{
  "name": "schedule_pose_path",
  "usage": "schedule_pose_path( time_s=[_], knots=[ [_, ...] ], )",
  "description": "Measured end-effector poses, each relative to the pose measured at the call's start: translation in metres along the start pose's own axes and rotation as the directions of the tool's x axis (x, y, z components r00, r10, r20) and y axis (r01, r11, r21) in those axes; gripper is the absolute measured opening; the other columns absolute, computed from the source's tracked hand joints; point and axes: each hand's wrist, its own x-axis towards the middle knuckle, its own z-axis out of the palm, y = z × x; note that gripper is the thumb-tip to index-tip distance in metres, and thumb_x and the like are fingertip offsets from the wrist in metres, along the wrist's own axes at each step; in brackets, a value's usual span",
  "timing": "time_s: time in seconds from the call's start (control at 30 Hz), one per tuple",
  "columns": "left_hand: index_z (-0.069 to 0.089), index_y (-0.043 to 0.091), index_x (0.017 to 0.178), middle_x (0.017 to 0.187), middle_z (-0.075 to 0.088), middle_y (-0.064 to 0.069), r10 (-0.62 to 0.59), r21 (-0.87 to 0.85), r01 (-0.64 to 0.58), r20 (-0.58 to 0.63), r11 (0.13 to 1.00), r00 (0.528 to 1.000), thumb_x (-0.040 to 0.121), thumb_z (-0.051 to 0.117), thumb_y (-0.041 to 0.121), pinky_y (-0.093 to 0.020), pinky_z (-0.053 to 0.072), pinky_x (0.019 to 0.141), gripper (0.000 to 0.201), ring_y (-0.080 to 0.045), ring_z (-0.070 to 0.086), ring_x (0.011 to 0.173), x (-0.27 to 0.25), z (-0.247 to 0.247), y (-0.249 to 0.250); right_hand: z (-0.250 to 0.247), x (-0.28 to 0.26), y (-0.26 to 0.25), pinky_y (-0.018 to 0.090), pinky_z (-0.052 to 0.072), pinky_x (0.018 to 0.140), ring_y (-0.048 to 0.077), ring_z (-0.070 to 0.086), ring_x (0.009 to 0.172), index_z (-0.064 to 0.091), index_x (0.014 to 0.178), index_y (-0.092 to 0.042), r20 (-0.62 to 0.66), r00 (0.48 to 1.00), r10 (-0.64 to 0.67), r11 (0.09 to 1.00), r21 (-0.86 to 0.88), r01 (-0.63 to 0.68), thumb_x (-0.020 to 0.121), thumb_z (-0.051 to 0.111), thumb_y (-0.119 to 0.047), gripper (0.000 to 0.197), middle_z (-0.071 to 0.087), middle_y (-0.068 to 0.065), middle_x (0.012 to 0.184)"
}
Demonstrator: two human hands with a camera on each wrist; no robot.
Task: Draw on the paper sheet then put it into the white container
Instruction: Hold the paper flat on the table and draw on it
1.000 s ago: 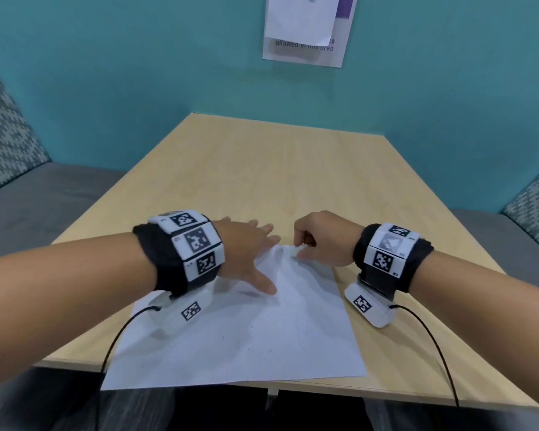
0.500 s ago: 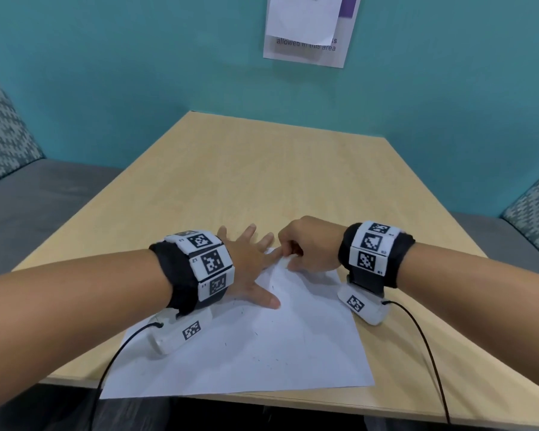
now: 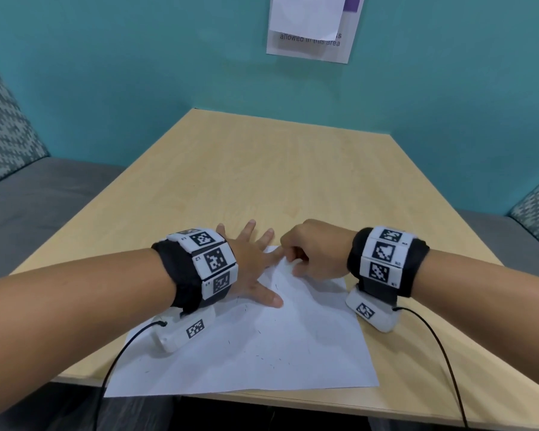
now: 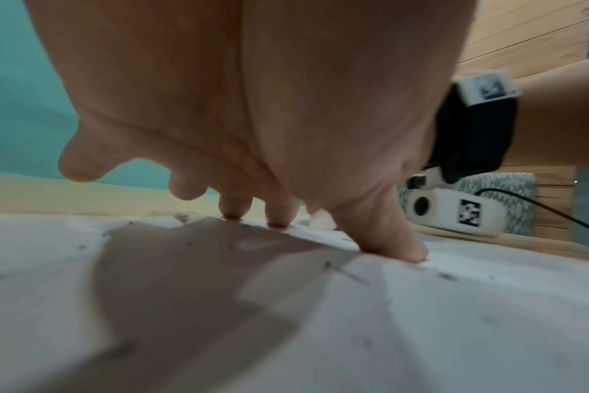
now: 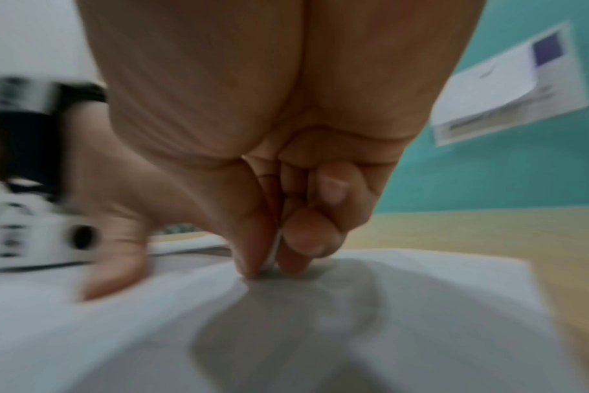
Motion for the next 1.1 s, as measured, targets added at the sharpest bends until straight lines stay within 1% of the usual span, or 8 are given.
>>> schedule_pose_path(
  time_s=[0.07, 0.2, 0.37, 0.5, 0.6, 0.7, 0.87, 1.1],
  knots=[
    [-0.019, 0.041, 0.153, 0.163, -0.027, 0.002, -0.002, -0.010, 0.002, 0.012, 1.000, 1.000, 0.081, 0.040, 0.084, -0.075, -0.001, 0.110, 0.102, -0.032, -0.028, 0.147, 0.000, -0.001, 0.000, 0.003, -0.004, -0.005, 0.029, 0.045, 0.061, 0.014, 0.050, 0.064, 0.060, 0.080, -0.014, 0.035, 0.999, -0.032, 0.999, 0.008, 0.031, 0.079, 0.064, -0.016, 0.005, 0.056, -0.006, 0.069],
    [-0.019, 0.039, 0.154, 0.163, -0.027, 0.003, -0.009, -0.017, 0.010, 0.012, 1.000, 1.000, 0.080, 0.040, 0.085, -0.075, -0.001, 0.110, 0.105, -0.031, -0.029, 0.147, 0.000, -0.001, 0.001, -0.008, 0.005, 0.016, 0.031, 0.046, 0.061, 0.019, 0.054, 0.066, 0.060, 0.078, -0.015, -0.043, 0.994, 0.102, 0.995, 0.018, -0.102, 0.079, 0.065, -0.017, 0.005, 0.056, -0.005, 0.068],
    [-0.018, 0.043, 0.152, 0.163, -0.027, 0.002, -0.007, -0.020, 0.007, 0.011, 1.000, 1.000, 0.081, 0.040, 0.084, -0.076, -0.001, 0.109, 0.101, -0.032, -0.029, 0.147, 0.001, 0.000, -0.001, 0.006, -0.007, -0.007, 0.031, 0.046, 0.063, 0.017, 0.052, 0.065, 0.061, 0.083, -0.014, 0.028, 0.999, -0.025, 1.000, 0.017, 0.024, 0.079, 0.061, -0.015, 0.003, 0.059, -0.002, 0.071],
    [-0.020, 0.040, 0.153, 0.163, -0.026, 0.002, -0.011, -0.010, 0.011, 0.008, 1.000, 1.000, 0.079, 0.040, 0.085, -0.075, -0.001, 0.110, 0.105, -0.032, -0.029, 0.147, 0.001, 0.000, -0.001, -0.007, 0.003, 0.014, 0.033, 0.046, 0.062, 0.020, 0.052, 0.066, 0.056, 0.074, -0.017, -0.035, 0.996, 0.086, 0.996, -0.022, -0.087, 0.079, 0.060, -0.014, 0.007, 0.057, -0.002, 0.068],
    [-0.020, 0.041, 0.153, 0.163, -0.028, 0.001, -0.010, -0.006, 0.010, 0.011, 1.000, 1.000, 0.077, 0.040, 0.087, -0.076, -0.003, 0.109, 0.107, -0.033, -0.030, 0.146, 0.002, 0.001, -0.002, -0.002, 0.001, 0.008, 0.031, 0.044, 0.058, 0.018, 0.050, 0.063, 0.053, 0.072, -0.019, -0.050, 0.998, 0.033, 0.999, -0.036, -0.035, 0.078, 0.058, -0.014, 0.009, 0.053, -0.004, 0.064],
    [-0.021, 0.042, 0.152, 0.162, -0.029, 0.002, -0.011, -0.011, 0.011, 0.024, 1.000, 1.000, 0.077, 0.040, 0.087, -0.076, -0.003, 0.109, 0.107, -0.033, -0.031, 0.146, 0.004, 0.002, -0.004, 0.001, -0.002, 0.000, 0.027, 0.036, 0.058, 0.017, 0.047, 0.064, 0.051, 0.074, -0.019, -0.041, 0.999, -0.013, 0.999, -0.052, 0.011, 0.080, 0.057, -0.014, 0.010, 0.046, -0.008, 0.063],
    [-0.021, 0.042, 0.152, 0.161, -0.031, 0.003, -0.014, -0.001, 0.015, 0.041, 1.000, 0.999, 0.075, 0.043, 0.088, -0.076, -0.004, 0.109, 0.111, -0.032, -0.033, 0.145, 0.002, -0.001, -0.004, -0.003, -0.001, 0.023, 0.032, 0.046, 0.061, 0.020, 0.052, 0.068, 0.061, 0.084, -0.014, -0.043, 0.994, 0.096, 0.995, 0.002, -0.096, 0.082, 0.063, -0.018, 0.004, 0.054, -0.005, 0.069],
    [-0.006, 0.034, 0.158, 0.162, -0.028, 0.002, -0.049, 0.125, 0.041, 0.064, 0.991, 0.997, 0.079, 0.041, 0.086, -0.074, -0.007, 0.110, 0.105, -0.032, -0.030, 0.147, 0.005, -0.026, 0.010, -0.001, 0.004, 0.032, 0.028, 0.042, 0.065, 0.019, 0.052, 0.073, 0.061, 0.093, -0.019, -0.053, 0.987, 0.153, 0.988, 0.020, -0.153, 0.084, 0.065, -0.023, 0.011, 0.047, -0.011, 0.071]
  ],
)
